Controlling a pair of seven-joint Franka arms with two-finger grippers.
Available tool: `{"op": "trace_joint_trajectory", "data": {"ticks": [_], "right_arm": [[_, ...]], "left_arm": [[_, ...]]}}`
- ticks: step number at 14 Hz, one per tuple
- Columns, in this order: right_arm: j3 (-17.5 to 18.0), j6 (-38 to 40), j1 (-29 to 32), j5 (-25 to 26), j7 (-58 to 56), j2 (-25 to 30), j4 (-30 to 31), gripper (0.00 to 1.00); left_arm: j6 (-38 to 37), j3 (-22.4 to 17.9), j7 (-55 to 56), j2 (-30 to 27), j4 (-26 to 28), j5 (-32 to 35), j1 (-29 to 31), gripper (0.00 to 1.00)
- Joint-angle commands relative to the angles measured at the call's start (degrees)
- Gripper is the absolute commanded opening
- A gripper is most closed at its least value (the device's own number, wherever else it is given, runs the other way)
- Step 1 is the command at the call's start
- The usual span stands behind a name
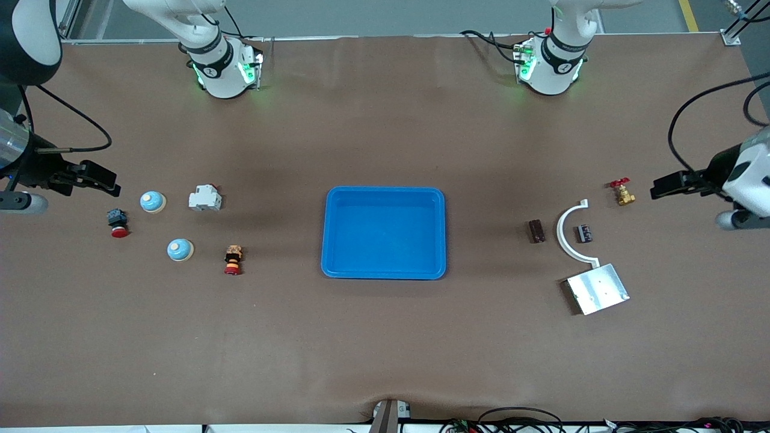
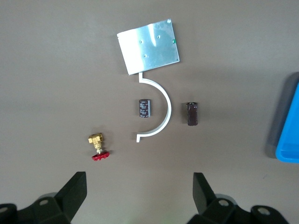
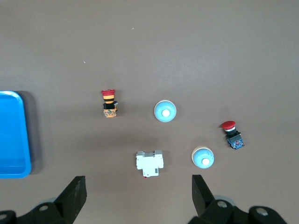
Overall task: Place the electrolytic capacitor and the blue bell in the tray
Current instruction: 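Reach the right gripper to the blue bell while the left gripper reaches the capacitor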
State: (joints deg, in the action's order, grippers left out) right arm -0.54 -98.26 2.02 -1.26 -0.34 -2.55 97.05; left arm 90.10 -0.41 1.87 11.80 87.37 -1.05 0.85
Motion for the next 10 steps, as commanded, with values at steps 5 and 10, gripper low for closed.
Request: {"op": "trace_joint_trajectory", "data": {"ticks": [5, 10], "right_arm": [[0.3, -6.1, 3.3, -0.6, -1.3, 0.9, 8.1, 1.00], [0.4, -19.7, 5.3, -0.6, -1.3, 0.4, 18.6, 1.00]], "left_arm": [[9.6, 0.2, 0.2, 4.9, 5.3, 0.3, 0.0, 1.00], [13.8, 0.3, 0.2, 11.1, 5.5, 0.3, -0.4, 1.00]]}}
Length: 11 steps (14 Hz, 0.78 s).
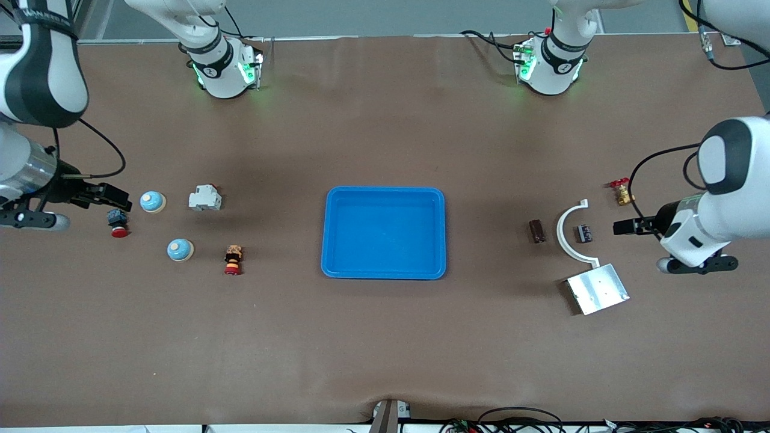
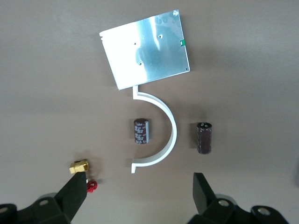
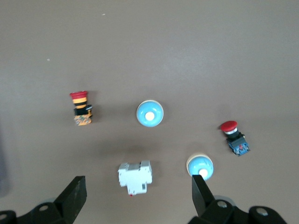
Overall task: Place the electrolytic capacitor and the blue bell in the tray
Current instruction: 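Reach the right gripper to the blue bell while the left gripper reaches the capacitor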
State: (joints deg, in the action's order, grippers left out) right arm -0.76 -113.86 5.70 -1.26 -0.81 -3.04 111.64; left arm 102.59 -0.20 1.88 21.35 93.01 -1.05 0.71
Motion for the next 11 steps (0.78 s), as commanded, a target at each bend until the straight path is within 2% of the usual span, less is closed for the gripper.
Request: {"op": "trace_joint_trajectory", "data": {"ticks": [1, 3, 11], "right_arm": [[0.6, -6.2, 1.6, -0.7, -0.9, 0.8, 5.5, 1.00], [0.6, -9.7, 1.6, -0.7, -0.9, 0.3, 7.8, 1.00], [0.7, -18.9, 2.3, -0.8, -0.7, -5.7, 10.4, 1.00]], "left_arm": [[1.7, 0.1, 0.2, 2.8, -0.1, 0.3, -0.4, 1.00], [3.1, 0.2, 0.3, 5.7, -0.1, 0.3, -0.4, 1.00], [7.7, 0.1, 2.7, 13.7, -0.5, 0.5, -0.5, 1.00]]}}
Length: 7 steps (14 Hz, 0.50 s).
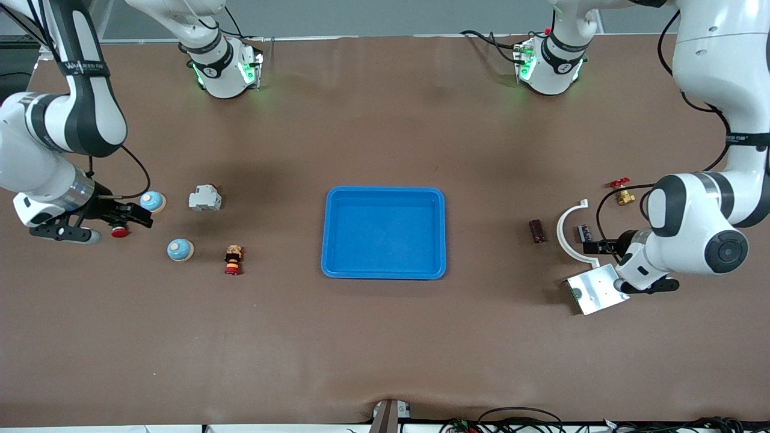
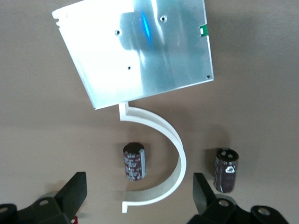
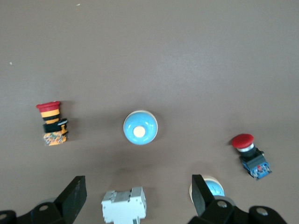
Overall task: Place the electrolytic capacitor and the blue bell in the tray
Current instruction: 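Reach the right gripper to the blue bell while the left gripper reaches the capacitor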
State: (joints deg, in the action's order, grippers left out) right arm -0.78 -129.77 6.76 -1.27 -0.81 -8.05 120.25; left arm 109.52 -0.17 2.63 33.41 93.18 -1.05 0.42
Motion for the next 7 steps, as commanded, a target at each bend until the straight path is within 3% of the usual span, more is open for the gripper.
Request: {"op": "trace_joint_trajectory", "data": {"ticks": [1, 7], "right_arm": [[0.7, -5.0, 1.2, -0.8, -0.6, -1.6, 2.4, 1.00], [0.7, -11.8, 1.2, -0.8, -0.6, -7.8, 2.7, 1.00]], "left_arm": [[0.9, 0.1, 2.6, 2.6, -0.6, 0.8, -0.3, 1.00], [0.8, 0.0, 2.6, 4.6, -0.4, 1.2, 0.1, 1.00]]}}
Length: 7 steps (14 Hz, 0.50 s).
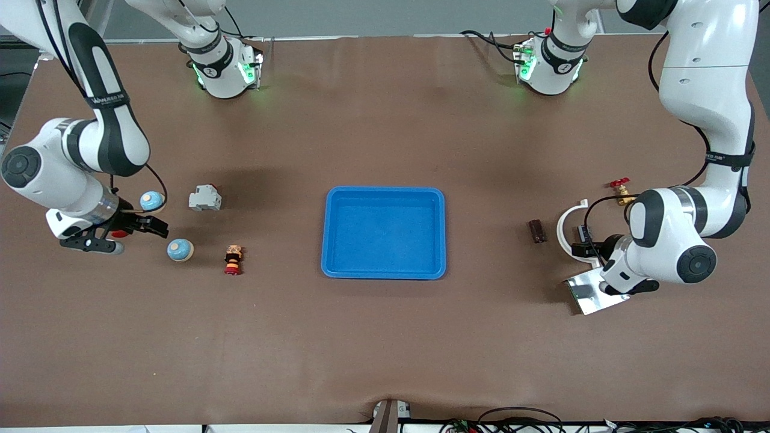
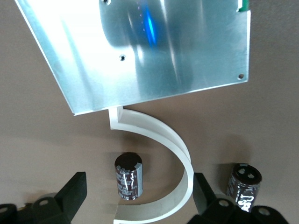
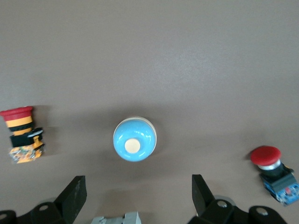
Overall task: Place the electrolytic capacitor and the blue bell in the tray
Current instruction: 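Reach the right gripper to the blue bell while the left gripper reaches the capacitor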
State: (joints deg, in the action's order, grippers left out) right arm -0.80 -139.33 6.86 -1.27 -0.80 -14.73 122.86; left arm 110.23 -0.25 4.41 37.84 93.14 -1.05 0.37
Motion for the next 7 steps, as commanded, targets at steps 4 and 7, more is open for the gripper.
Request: {"op": "trace_joint_trajectory", "data": {"ticks": [4, 7], "right_arm": [[0.7, -9.4, 1.0, -0.7, -0.5, -6.4, 0.0, 1.00], [0.8, -10.9, 0.8, -0.7, -0.2, -8.2, -0.3, 1.00]], "left_arm": [[0.0, 0.0, 0.9, 0.7, 0.7, 1.3, 0.3, 1.00], [-0.1, 0.0, 0.9, 0.7, 1.3, 1.3, 0.3, 1.00]]}}
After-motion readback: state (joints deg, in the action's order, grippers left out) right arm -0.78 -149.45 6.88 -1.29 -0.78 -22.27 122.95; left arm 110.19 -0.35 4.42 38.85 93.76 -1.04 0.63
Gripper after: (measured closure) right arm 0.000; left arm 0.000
